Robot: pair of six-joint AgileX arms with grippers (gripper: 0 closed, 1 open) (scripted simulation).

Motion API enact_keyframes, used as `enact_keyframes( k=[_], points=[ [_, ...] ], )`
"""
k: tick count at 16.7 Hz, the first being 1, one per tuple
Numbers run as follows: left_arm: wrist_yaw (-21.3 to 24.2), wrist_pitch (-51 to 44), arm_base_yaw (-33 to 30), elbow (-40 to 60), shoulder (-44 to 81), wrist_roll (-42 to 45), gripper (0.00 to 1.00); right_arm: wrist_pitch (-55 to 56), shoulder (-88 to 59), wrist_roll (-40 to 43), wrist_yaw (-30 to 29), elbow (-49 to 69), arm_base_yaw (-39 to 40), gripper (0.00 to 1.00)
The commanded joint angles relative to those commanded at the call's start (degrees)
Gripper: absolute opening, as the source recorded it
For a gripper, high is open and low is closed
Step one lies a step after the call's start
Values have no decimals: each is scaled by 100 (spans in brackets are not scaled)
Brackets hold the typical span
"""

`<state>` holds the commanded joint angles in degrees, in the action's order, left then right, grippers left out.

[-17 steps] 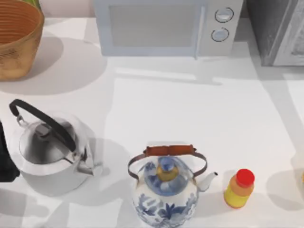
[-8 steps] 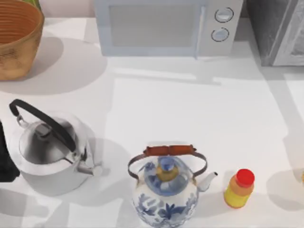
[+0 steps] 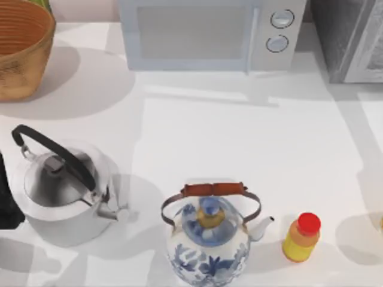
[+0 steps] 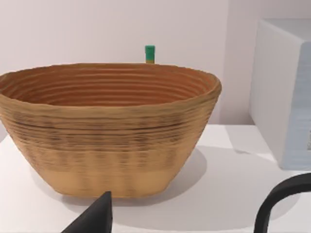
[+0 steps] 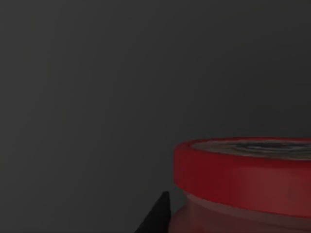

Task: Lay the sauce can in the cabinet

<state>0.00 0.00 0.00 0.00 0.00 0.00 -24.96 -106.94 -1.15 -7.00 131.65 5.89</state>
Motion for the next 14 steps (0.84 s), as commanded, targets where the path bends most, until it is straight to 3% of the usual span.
enact_keyframes(
  k=[8, 14],
  points=[
    [0, 0, 0, 0, 0, 0, 100, 0, 0, 0, 0, 0, 0, 98],
    [0, 0, 0, 0, 0, 0, 100, 0, 0, 0, 0, 0, 0, 100]
  ],
)
